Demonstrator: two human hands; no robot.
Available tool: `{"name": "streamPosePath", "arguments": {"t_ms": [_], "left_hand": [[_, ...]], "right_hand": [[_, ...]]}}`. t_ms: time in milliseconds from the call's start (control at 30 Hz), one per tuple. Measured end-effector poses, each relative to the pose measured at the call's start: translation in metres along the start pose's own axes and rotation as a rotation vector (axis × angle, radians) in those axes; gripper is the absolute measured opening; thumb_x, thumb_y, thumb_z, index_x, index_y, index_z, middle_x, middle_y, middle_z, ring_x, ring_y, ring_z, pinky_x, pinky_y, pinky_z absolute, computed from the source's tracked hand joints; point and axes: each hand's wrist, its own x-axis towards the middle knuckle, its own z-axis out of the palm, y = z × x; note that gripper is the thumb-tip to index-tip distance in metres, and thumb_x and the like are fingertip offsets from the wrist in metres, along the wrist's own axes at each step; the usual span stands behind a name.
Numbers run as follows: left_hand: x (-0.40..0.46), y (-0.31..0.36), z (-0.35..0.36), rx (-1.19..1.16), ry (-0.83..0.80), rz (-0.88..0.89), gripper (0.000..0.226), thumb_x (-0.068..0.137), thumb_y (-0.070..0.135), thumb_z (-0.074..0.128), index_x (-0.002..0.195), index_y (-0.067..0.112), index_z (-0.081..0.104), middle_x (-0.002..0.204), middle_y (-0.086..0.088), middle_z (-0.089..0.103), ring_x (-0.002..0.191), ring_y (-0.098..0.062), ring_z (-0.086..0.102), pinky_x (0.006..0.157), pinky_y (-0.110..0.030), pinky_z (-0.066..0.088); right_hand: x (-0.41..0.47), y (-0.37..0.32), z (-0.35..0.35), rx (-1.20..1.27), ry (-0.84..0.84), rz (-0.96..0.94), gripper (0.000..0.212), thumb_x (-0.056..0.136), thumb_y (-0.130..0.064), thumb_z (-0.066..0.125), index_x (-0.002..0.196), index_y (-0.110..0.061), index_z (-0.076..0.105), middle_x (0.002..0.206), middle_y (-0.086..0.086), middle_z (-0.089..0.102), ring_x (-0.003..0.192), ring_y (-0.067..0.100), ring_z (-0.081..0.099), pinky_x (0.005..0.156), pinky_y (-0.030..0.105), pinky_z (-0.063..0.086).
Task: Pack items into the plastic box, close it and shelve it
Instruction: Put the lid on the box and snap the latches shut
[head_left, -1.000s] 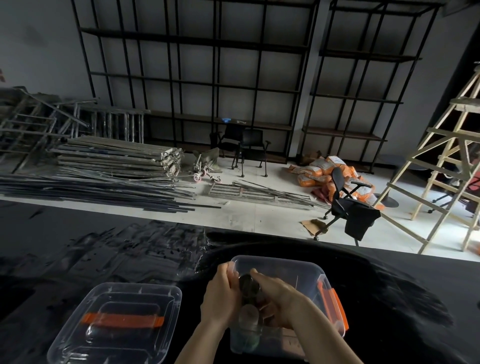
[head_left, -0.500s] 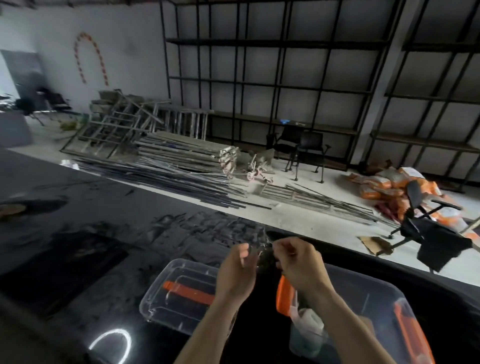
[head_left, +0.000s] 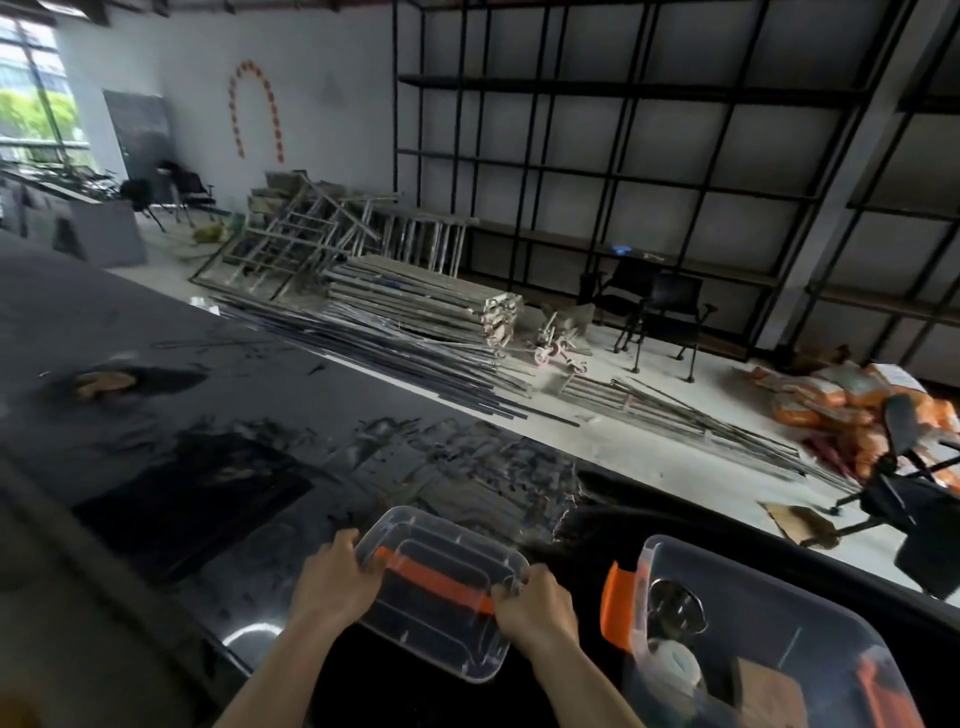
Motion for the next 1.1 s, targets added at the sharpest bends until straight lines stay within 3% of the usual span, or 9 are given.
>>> {"name": "streamPosePath", "arguments": {"t_ms": [167, 267, 467, 533, 633, 733, 900, 1033, 1100], "left_hand": [[-0.012, 0.013, -0.009, -0.038, 0.041, -0.057, 0.054, 0.09, 0.044, 0.056, 0.134, 0.013, 0.053, 0.12, -0.011, 0.069, 0.115, -0.031, 0.062, 0.091, -0.036, 0.046], [-0.012, 0.03, -0.027, -0.12, 0.098, -0.109, 0.055, 0.089, 0.041, 0.057, 0.136, 0.013, 0.055, 0.126, -0.016, 0.066, 0.119, -0.035, 0.059, 0.094, -0.038, 0.043], [-0.009, 0.104, -0.06, -0.339, 0.152, 0.045, 0.029, 0.088, 0.041, 0.055, 0.083, 0.02, 0.074, 0.093, -0.015, 0.073, 0.096, -0.038, 0.065, 0.086, -0.043, 0.05], [-0.009, 0.133, -0.058, -0.432, 0.143, 0.092, 0.026, 0.087, 0.038, 0.055, 0.081, 0.021, 0.075, 0.09, -0.01, 0.073, 0.091, -0.034, 0.065, 0.086, -0.044, 0.052], [-0.019, 0.18, -0.046, -0.597, 0.074, 0.163, 0.022, 0.089, 0.025, 0.059, 0.069, 0.025, 0.068, 0.081, -0.003, 0.068, 0.09, -0.027, 0.062, 0.088, -0.041, 0.049], [-0.028, 0.218, -0.024, -0.665, -0.065, 0.226, 0.02, 0.087, 0.017, 0.06, 0.095, 0.021, 0.078, 0.102, 0.001, 0.073, 0.104, -0.022, 0.063, 0.091, -0.033, 0.048], [-0.052, 0.26, 0.013, -0.672, -0.249, 0.306, 0.022, 0.084, 0.015, 0.063, 0.097, 0.022, 0.079, 0.102, 0.006, 0.075, 0.1, -0.018, 0.067, 0.095, -0.037, 0.053], [-0.07, 0.277, 0.041, -0.641, -0.28, 0.33, 0.021, 0.087, 0.013, 0.065, 0.104, 0.017, 0.077, 0.11, 0.001, 0.074, 0.104, -0.02, 0.066, 0.096, -0.032, 0.049], [-0.076, 0.282, 0.048, -0.641, -0.284, 0.33, 0.022, 0.088, 0.014, 0.066, 0.107, 0.014, 0.077, 0.113, -0.001, 0.073, 0.104, -0.018, 0.062, 0.09, -0.027, 0.044]], "right_hand": [[0.002, -0.002, -0.004, 0.145, 0.018, 0.043, 0.031, 0.081, -0.039, 0.062, 0.108, -0.023, 0.064, 0.096, -0.003, 0.067, 0.093, 0.023, 0.07, 0.084, 0.041, 0.061], [0.006, -0.015, -0.022, 0.204, 0.094, -0.014, 0.027, 0.086, -0.037, 0.063, 0.11, -0.025, 0.067, 0.106, 0.001, 0.071, 0.098, 0.023, 0.068, 0.082, 0.03, 0.054], [0.019, -0.031, -0.108, 0.451, 0.277, -0.122, 0.019, 0.081, -0.023, 0.071, 0.1, -0.023, 0.075, 0.094, -0.004, 0.076, 0.092, 0.017, 0.07, 0.084, 0.028, 0.055], [0.025, -0.02, -0.143, 0.502, 0.329, -0.137, 0.023, 0.079, -0.007, 0.064, 0.096, -0.02, 0.076, 0.088, -0.004, 0.075, 0.086, 0.017, 0.07, 0.077, 0.026, 0.054], [0.027, 0.008, -0.196, 0.634, 0.392, -0.123, 0.03, 0.074, 0.01, 0.066, 0.089, -0.013, 0.077, 0.079, 0.001, 0.076, 0.074, 0.021, 0.071, 0.079, 0.04, 0.062], [0.017, 0.044, -0.245, 0.768, 0.452, -0.062, 0.025, 0.074, 0.012, 0.075, 0.081, -0.012, 0.075, 0.079, 0.013, 0.078, 0.071, 0.027, 0.069, 0.082, 0.048, 0.061], [0.004, 0.115, -0.29, 0.868, 0.575, 0.053, 0.028, 0.054, -0.001, 0.085, 0.079, -0.01, 0.077, 0.074, 0.018, 0.077, 0.067, 0.032, 0.072, 0.083, 0.058, 0.061], [0.025, 0.175, -0.295, 0.89, 0.663, 0.08, 0.043, 0.033, -0.015, 0.085, 0.076, -0.018, 0.082, 0.105, 0.006, 0.078, 0.081, 0.032, 0.077, 0.08, 0.053, 0.063], [0.022, 0.184, -0.297, 0.904, 0.67, 0.085, 0.048, 0.029, -0.017, 0.084, 0.077, -0.021, 0.082, 0.104, 0.003, 0.079, 0.085, 0.032, 0.077, 0.082, 0.053, 0.063]]}}
